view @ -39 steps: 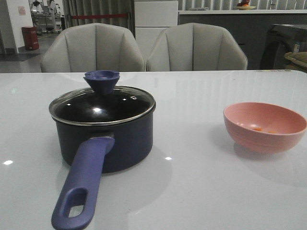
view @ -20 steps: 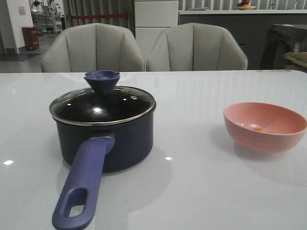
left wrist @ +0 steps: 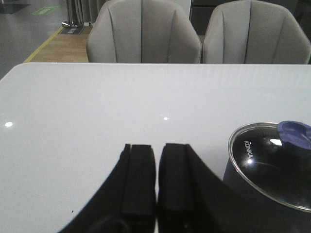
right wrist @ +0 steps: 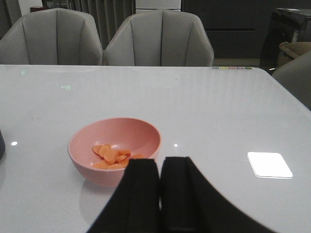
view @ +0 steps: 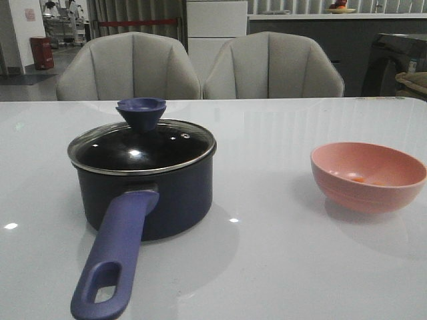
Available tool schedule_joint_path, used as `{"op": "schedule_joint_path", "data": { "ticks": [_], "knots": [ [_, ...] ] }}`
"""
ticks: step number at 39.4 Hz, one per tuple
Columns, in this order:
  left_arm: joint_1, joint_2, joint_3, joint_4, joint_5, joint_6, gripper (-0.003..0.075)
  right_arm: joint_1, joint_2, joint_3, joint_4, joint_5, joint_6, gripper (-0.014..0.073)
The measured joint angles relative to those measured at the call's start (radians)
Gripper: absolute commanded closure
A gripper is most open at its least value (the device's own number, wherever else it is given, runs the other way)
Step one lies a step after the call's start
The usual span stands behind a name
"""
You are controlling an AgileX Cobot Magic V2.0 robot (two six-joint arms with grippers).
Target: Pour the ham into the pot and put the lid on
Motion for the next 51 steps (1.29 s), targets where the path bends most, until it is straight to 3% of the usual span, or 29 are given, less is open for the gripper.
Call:
{"op": "schedule_joint_path", "data": {
  "ticks": [6, 16, 19, 35, 43, 51],
  "knots": [
    [0.000, 0.038, 0.000, 0.000, 0.008, 0.000, 0.0556, 0.000, 0.000, 0.000, 0.000, 0.000, 0.000, 0.0435],
    [-0.040, 0.080, -0.001, 0.013, 0.023, 0.000, 0.0202, 0.000, 0.000, 0.000, 0.000, 0.000, 0.000, 0.0435],
    [-0.051, 0.105, -0.008, 0.025, 0.047, 0.000, 0.0139, 0.000, 0.000, 0.000, 0.000, 0.000, 0.000, 0.0435],
    [-0.055, 0.214, -0.067, 0.012, 0.068, 0.000, 0.0118, 0.000, 0.000, 0.000, 0.000, 0.000, 0.000, 0.0435],
    [-0.055, 0.316, -0.235, 0.012, 0.210, 0.000, 0.0056, 0.000, 0.000, 0.000, 0.000, 0.000, 0.000, 0.0435],
    [-0.055, 0.510, -0.452, 0.015, 0.395, 0.002, 0.0056, 0.000, 0.000, 0.000, 0.000, 0.000, 0.000, 0.0435]
  ]
}}
